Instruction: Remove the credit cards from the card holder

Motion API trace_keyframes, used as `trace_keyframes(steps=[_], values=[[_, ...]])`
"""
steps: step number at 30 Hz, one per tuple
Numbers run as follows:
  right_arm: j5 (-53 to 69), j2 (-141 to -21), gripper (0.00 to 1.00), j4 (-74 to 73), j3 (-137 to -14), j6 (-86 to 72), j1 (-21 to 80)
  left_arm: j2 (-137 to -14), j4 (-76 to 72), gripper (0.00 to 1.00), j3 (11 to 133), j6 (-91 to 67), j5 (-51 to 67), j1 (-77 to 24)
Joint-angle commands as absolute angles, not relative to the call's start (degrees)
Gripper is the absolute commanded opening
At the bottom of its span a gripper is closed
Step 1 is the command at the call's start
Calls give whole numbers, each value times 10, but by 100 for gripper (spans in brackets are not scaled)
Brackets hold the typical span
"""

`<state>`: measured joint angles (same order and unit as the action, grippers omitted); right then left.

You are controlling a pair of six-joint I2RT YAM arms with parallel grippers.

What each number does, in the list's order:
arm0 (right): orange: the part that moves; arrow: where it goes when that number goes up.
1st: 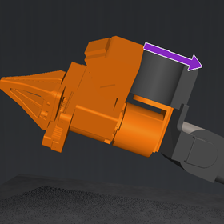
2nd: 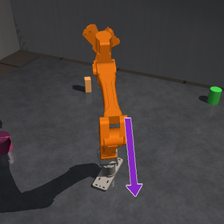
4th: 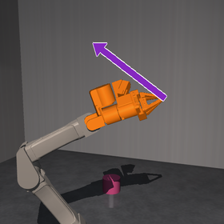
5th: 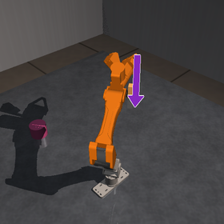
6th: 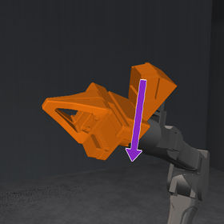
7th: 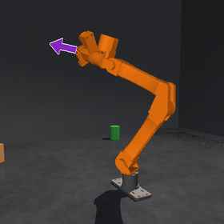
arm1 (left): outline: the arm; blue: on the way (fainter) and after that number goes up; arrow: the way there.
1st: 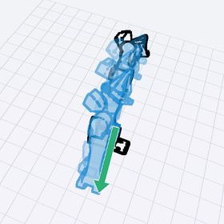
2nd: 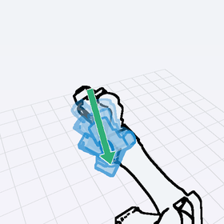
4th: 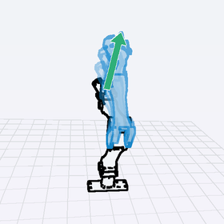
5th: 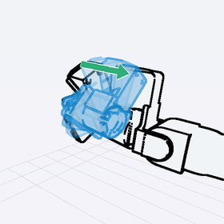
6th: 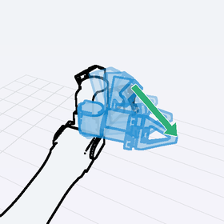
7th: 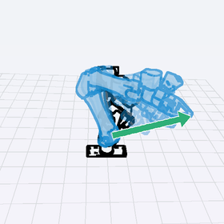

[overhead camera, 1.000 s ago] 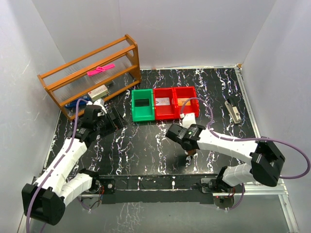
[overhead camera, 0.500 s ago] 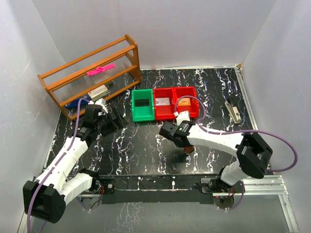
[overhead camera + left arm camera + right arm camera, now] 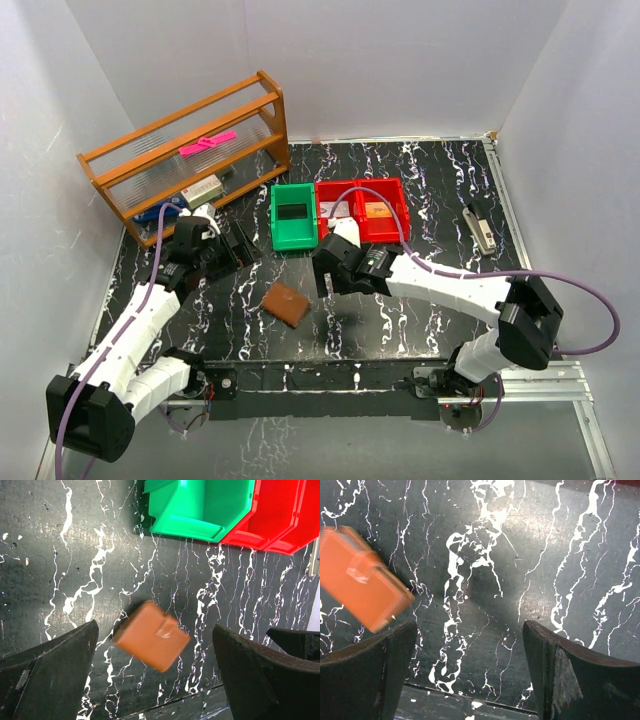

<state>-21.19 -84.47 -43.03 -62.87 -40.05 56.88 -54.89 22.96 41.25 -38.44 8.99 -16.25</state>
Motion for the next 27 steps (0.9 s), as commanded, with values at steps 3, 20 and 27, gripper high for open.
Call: trace_keyframes(steps=[3, 20, 27], values=[[-170, -860, 90, -399, -640, -385, 582, -546, 237, 98, 430, -384, 81, -163], [183, -1002, 71, -21, -601, -504, 558, -534, 345, 89, 324, -510, 20, -163], [140, -1066, 66, 8, -614, -539, 553, -630, 271, 74, 318, -493, 61, -163]])
